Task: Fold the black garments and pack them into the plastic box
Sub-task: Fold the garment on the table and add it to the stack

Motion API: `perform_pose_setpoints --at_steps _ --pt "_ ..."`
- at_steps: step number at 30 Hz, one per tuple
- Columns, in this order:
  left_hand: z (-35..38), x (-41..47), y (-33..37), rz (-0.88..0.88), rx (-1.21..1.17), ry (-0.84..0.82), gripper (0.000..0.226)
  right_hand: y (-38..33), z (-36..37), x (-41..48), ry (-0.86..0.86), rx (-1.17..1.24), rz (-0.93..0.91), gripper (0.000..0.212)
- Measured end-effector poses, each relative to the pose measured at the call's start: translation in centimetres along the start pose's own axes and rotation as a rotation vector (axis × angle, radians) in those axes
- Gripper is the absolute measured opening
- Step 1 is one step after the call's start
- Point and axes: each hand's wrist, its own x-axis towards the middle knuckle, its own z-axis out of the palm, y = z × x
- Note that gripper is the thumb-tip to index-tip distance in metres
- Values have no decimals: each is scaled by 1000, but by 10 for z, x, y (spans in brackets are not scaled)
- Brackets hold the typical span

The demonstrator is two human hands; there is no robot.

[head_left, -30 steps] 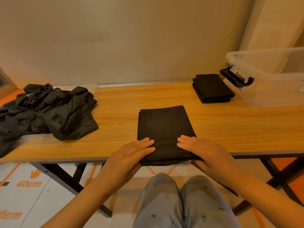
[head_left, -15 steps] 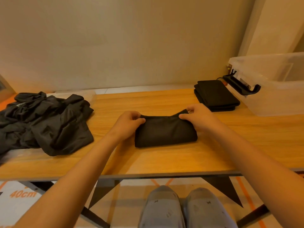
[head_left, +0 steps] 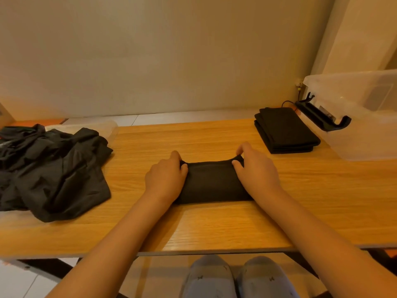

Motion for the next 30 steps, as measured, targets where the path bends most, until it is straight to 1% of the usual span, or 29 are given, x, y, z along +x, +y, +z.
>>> perform_pose_setpoints --at_steps 3,6,7,9,10,11,12,13,14,17,19,22,24,26,27,28,30 --pt "2 -5 8 5 99 34 26 0 -3 -3 31 -61 -32 26" --pt "1 -10 11 31 75 129 19 1 -3 -5 82 -174 -213 21" --pt "0 -12 10 91 40 188 16 0 -3 -4 84 -203 -268 21" --pt "1 -11 9 312 17 269 19 -4 -5 -3 50 -289 -343 18" --pt "0 -11 9 431 31 277 19 -6 -5 -3 19 -311 -357 19" --pt "-2 -11 10 522 59 240 17 -8 -6 -3 -18 -314 -350 19" --pt "-5 -11 12 574 83 183 14 -10 -7 -3 -50 -316 -327 21" --pt "-8 -11 15 579 101 128 12 -12 -8 -3 -80 -323 -298 22" --pt "-9 -9 17 552 131 78 15 -13 -9 -3 -110 -332 -275 23" --pt "-12 -6 25 493 287 -20 32 -17 -12 -2 -211 -381 -234 27" --pt "-15 -6 26 430 281 -96 35 -20 -17 -4 -267 -386 -193 29" --pt "-29 0 25 312 205 -285 40 -28 -29 -7 -311 -378 -139 30" --pt "-33 0 30 274 252 -390 41 -36 -34 -7 -354 -432 -115 31" --pt "-29 -6 38 245 301 -402 46 -44 -31 -8 -400 -501 -108 34" --pt "-26 -10 41 231 302 -370 48 -48 -28 -9 -415 -523 -107 37" --pt "-22 -14 44 223 287 -313 49 -50 -24 -11 -410 -531 -112 39" --pt "-13 -21 49 231 213 -182 46 -50 -16 -15 -352 -493 -158 37"
